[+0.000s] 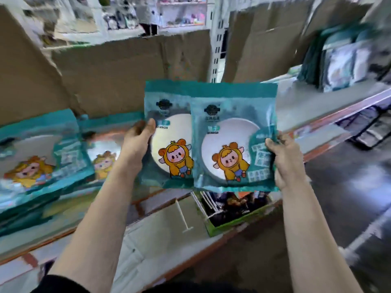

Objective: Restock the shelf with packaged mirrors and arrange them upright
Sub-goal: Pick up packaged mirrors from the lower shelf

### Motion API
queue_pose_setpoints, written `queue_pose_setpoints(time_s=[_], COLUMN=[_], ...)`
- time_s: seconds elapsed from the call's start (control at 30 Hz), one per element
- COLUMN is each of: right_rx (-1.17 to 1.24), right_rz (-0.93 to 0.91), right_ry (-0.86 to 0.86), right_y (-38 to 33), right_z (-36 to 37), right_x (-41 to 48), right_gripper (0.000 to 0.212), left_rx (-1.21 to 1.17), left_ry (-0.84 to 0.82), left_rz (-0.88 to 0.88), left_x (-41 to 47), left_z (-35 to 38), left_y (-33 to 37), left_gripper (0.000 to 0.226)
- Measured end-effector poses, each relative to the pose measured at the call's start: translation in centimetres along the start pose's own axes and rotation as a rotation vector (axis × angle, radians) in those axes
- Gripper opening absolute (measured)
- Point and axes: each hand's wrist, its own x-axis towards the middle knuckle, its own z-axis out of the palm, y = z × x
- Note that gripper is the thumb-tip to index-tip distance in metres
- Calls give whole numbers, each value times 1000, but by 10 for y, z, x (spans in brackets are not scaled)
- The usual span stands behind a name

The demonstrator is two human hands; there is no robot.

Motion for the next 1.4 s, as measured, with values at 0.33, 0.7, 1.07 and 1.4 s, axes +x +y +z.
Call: queue_pose_setpoints(time_s=[0.33,0.7,1.07,1.4], right_rx=[-45,15,11,76], right_rz=[1,-12,-36,-32], right_ry=[248,462,576,612], right_y=[-19,-38,-75,-88], right_z=[-185,-295,-419,-492], right_x=[68,139,269,353], right_gripper=[15,19,18,18], left_rx=[-77,-137,-158,-138], left_ry=[-263,-371,-466,-458], left_rz=[84,65,107,115], left_x=[-9,-1,42,63], left_z=[221,399,610,721], left_y=[-19,-24,-36,-34], left_gripper=[19,19,18,20])
